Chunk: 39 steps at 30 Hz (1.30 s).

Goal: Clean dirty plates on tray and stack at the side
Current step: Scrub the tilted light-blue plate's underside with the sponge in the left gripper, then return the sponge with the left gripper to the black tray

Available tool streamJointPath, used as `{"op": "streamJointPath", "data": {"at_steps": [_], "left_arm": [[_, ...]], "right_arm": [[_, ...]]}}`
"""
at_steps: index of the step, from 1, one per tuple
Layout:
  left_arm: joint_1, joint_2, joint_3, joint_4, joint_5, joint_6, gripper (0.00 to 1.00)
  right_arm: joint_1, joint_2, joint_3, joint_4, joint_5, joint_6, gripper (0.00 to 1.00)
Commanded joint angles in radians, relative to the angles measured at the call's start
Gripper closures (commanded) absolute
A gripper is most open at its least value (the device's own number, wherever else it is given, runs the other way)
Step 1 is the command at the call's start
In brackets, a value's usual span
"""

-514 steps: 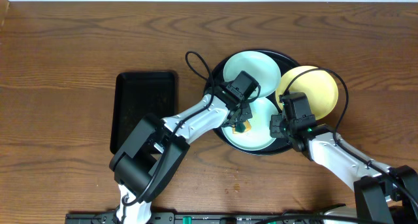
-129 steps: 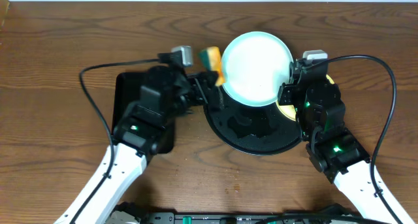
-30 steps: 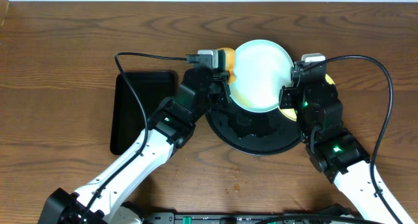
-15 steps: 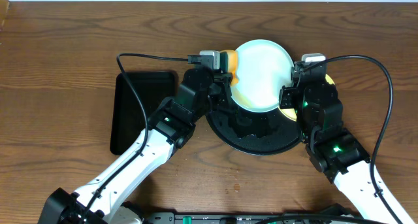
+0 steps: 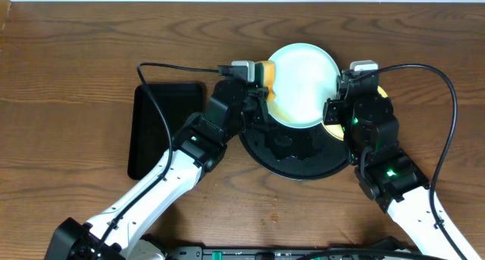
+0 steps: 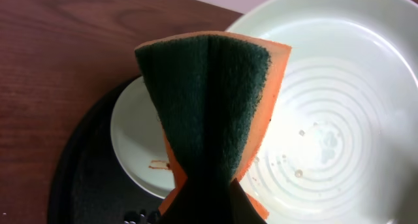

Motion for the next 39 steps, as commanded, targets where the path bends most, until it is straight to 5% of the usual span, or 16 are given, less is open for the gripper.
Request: {"op": "streamJointPath", "data": {"at_steps": [1, 11, 22, 32, 39], "left_arm": [[0.004, 0.007, 0.003, 0.016, -0.034, -0.001, 0.93], [0.003, 0.007, 0.003, 0.016, 0.182, -0.024, 0.93], [0.013, -0.114, 0.003, -0.031, 0.177, -0.023, 0.93], [0.171, -0.215, 0.003, -0.479, 0.064, 0.012, 0.93], [0.426, -0.213, 0.003, -0.767, 0.042, 0.118, 0.93]], "right_arm": [[-0.007, -0.01, 0.006, 0.008, -0.007, -0.028, 0.99], [-0.007, -0.01, 0.006, 0.031, 0.008, -0.053, 0.99], [-0.008, -0.003, 0.006, 0.036, 0.04, -0.127, 0.99], [-0.006, 0.019, 0.006, 0.036, 0.071, -0.183, 0.99], [-0.006, 0.019, 0.006, 0.032, 0.071, -0.183, 0.99]]}}
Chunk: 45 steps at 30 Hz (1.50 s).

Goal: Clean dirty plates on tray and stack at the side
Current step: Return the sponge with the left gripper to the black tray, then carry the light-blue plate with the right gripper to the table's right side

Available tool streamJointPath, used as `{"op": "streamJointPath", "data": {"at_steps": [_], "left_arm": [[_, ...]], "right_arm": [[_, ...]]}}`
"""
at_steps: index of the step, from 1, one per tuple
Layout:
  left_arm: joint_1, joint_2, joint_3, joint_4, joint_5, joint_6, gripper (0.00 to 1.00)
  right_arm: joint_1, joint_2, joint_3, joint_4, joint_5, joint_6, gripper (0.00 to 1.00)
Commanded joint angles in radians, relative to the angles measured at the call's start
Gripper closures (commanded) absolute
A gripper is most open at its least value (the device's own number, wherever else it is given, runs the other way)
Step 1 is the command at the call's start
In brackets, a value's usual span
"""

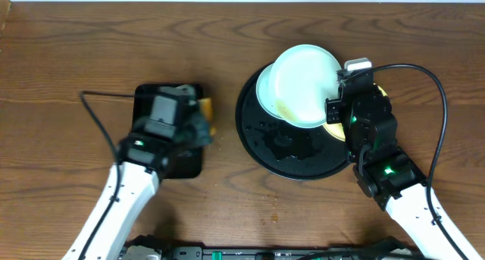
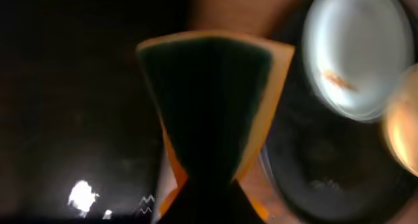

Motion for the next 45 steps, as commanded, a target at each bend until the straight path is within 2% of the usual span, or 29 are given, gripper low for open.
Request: {"op": "streamJointPath", "data": {"at_steps": [1, 8, 13, 16, 26, 31, 32, 39, 45], "left_arm": [[0.127, -0.011, 0.004, -0.061, -0.031, 0.092, 0.92], [0.25, -0.011, 0.004, -0.115, -0.032, 0.181, 0.93], [0.262, 0.01, 0.004, -0.125, -0.032, 0.2, 0.93], [0.262, 0.049, 0.004, -0.131, -0.032, 0.204, 0.92], [0.262, 0.188, 0.004, -0.127, -0.032, 0.207, 0.93], [0.262, 0.191, 0.004, -0.113, -0.032, 0.207, 0.92], [0.262, 0.191, 0.004, -0.111, -0.032, 0.207, 0.92], [0.262, 0.191, 0.004, -0.111, -0.032, 0.207, 0.93], [0.262, 0.191, 0.004, -0.108, -0.032, 0.207, 0.92]], "right_arm": [[-0.006, 0.0, 0.006, 0.005, 0.013, -0.01, 0.99], [-0.006, 0.0, 0.006, 0.002, 0.014, -0.013, 0.99], [-0.006, 0.002, 0.006, -0.021, 0.018, -0.11, 0.99], [0.037, 0.002, 0.006, -0.021, 0.121, -0.156, 0.99], [0.34, 0.022, 0.006, -0.003, 0.656, -0.342, 0.99], [0.454, 0.106, 0.006, 0.11, 0.871, -0.489, 0.99], [0.481, 0.154, 0.006, 0.18, 0.906, -0.568, 0.99], [0.518, 0.323, 0.006, 0.416, 1.033, -0.768, 0.99], [0.547, 0.368, 0.006, 0.575, 1.042, -0.874, 0.99]]}}
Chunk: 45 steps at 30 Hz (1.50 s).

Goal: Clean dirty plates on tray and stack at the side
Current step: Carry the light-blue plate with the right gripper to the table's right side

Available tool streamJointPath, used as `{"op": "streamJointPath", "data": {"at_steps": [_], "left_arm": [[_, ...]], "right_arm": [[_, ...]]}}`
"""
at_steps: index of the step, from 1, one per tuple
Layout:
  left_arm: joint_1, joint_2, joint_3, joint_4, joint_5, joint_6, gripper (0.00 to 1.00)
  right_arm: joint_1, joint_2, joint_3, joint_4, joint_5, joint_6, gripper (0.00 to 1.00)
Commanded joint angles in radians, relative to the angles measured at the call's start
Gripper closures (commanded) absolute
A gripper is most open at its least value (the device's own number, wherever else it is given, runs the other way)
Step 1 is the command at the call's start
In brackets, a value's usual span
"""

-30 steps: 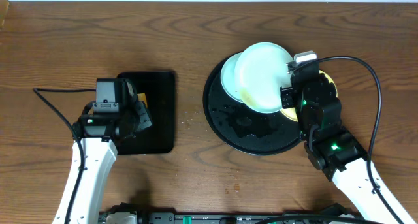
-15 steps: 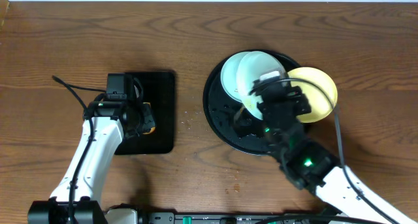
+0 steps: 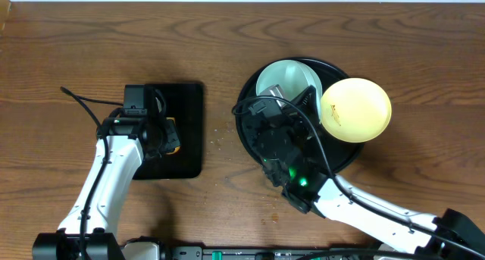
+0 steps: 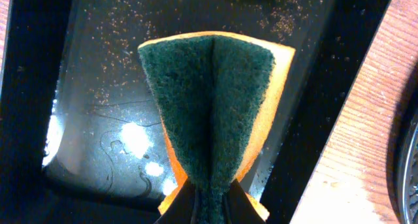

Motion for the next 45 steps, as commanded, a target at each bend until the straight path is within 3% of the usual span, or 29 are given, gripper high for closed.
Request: {"op": "streamJointPath", "data": {"at_steps": [1, 5, 9, 12, 15, 19, 27, 34, 36, 40, 45], "left_arm": [[0.004, -0.001, 0.004, 0.001, -0.009, 0.01, 0.92], [0.004, -0.001, 0.004, 0.001, -0.009, 0.009, 0.92], [0.004, -0.001, 0.004, 0.001, -0.009, 0.009, 0.92], [0.004, -0.001, 0.004, 0.001, -0.009, 0.009, 0.92], [0.004, -0.001, 0.004, 0.0, -0.009, 0.009, 0.92], [0.004, -0.001, 0.004, -0.003, -0.009, 0.009, 0.92], [0.004, -0.001, 0.004, -0.003, -0.009, 0.009, 0.92], [0.004, -0.001, 0.004, -0.003, -0.009, 0.009, 0.92], [0.004, -0.001, 0.004, -0.003, -0.009, 0.009, 0.92], [0.004, -0.001, 0.004, -0.003, -0.009, 0.009, 0.92], [0.004, -0.001, 0.004, 0.004, -0.009, 0.009, 0.92]], "right_arm": [[0.029, 0.002, 0.011, 0.061, 0.053, -0.118, 0.99], [0.041, 0.002, 0.011, 0.104, 0.03, -0.198, 0.99], [0.03, 0.002, 0.011, 0.128, 0.004, -0.157, 0.99], [0.045, 0.002, 0.011, 0.132, -0.004, -0.251, 0.99], [0.014, 0.002, 0.011, 0.208, 0.008, -0.216, 0.99], [-0.069, 0.002, 0.011, 0.208, -0.007, -0.109, 0.99], [-0.283, -0.018, 0.021, 0.208, -0.116, -0.053, 0.99], [-0.519, -0.086, 0.069, 0.2, -0.323, 0.029, 0.99], [-0.6, -0.1, 0.101, 0.143, -0.369, 0.079, 0.99], [-0.79, -0.11, 0.18, -0.135, -0.525, 0.26, 0.99], [-1.094, -0.109, 0.237, -0.437, -0.848, 0.615, 0.99]]}}
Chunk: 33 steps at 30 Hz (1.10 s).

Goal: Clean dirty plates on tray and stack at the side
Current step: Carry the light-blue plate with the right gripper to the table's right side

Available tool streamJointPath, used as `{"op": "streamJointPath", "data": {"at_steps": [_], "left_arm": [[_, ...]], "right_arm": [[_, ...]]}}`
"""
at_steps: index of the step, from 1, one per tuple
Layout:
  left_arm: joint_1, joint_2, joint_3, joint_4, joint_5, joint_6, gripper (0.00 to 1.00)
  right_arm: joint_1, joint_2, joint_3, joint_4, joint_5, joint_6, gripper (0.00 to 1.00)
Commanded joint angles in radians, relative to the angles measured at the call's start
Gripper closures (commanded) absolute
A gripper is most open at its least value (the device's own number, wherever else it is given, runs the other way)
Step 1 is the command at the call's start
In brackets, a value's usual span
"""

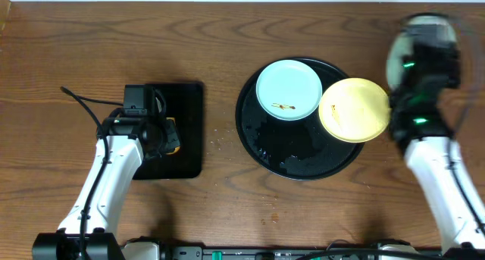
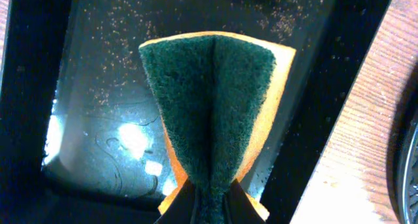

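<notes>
A round black tray (image 1: 295, 158) holds a light blue plate (image 1: 288, 89) with a brown smear. A yellow plate (image 1: 354, 110) lies across the tray's right rim. My left gripper (image 1: 173, 136) is over the black rectangular tray (image 1: 188, 108), shut on a folded orange-and-green sponge (image 2: 209, 106). In the left wrist view the gripper (image 2: 208, 192) pinches the sponge's lower end just above that wet tray (image 2: 98, 87). My right gripper (image 1: 415, 51) is at the far right, blurred. A pale shape lies beside it, and its jaws cannot be made out.
The left arm's cable (image 1: 83, 101) loops over the wood left of the rectangular tray. A few crumbs (image 1: 220, 139) lie on the brown table (image 1: 76, 48) between the two trays. The table's back edge runs along the top of the overhead view.
My right arm was lying across the round tray and is now at the far right of the table, blurred. The light blue plate shows uncovered. My left gripper and the sponge have not moved.
At first my left gripper held the sponge against a large white plate held up by my right gripper over the round tray. Then the left was at the rectangular tray with the sponge, and stayed there. The right arm was later across the round tray, now at the far right.
</notes>
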Motion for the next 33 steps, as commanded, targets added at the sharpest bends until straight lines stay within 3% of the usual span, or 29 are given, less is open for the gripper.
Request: {"op": "streamJointPath", "data": {"at_steps": [1, 7, 11, 13, 14, 16, 20, 26, 33], "left_arm": [[0.004, -0.001, 0.004, 0.003, -0.009, 0.009, 0.92], [0.004, -0.001, 0.004, 0.003, -0.009, 0.009, 0.92], [0.004, -0.001, 0.004, 0.002, -0.009, 0.009, 0.92], [0.004, -0.001, 0.004, 0.002, -0.009, 0.009, 0.92], [0.004, -0.001, 0.004, 0.002, -0.009, 0.009, 0.92], [0.004, -0.001, 0.004, 0.002, -0.009, 0.009, 0.92], [0.004, -0.001, 0.004, 0.002, -0.009, 0.009, 0.92], [0.004, -0.001, 0.004, -0.001, -0.009, 0.009, 0.87], [0.004, -0.001, 0.004, -0.002, -0.009, 0.009, 0.85]], "right_arm": [[-0.208, -0.005, 0.03, -0.085, -0.322, 0.374, 0.99], [-0.541, 0.092, 0.029, -0.187, -0.756, 0.673, 0.99], [-0.639, 0.217, 0.029, -0.214, -0.871, 0.7, 0.98], [-0.647, 0.256, 0.029, -0.211, -0.927, 0.7, 0.83], [-0.647, 0.267, 0.029, -0.21, -0.961, 0.699, 0.68], [-0.646, 0.277, 0.029, -0.212, -1.049, 0.695, 0.47], [-0.639, 0.265, 0.035, -0.223, -1.146, 0.645, 0.31], [-0.516, 0.26, 0.166, -0.465, -1.142, 0.489, 0.31], [-0.262, 0.26, 0.363, -0.778, -0.898, 0.294, 0.23]]}}
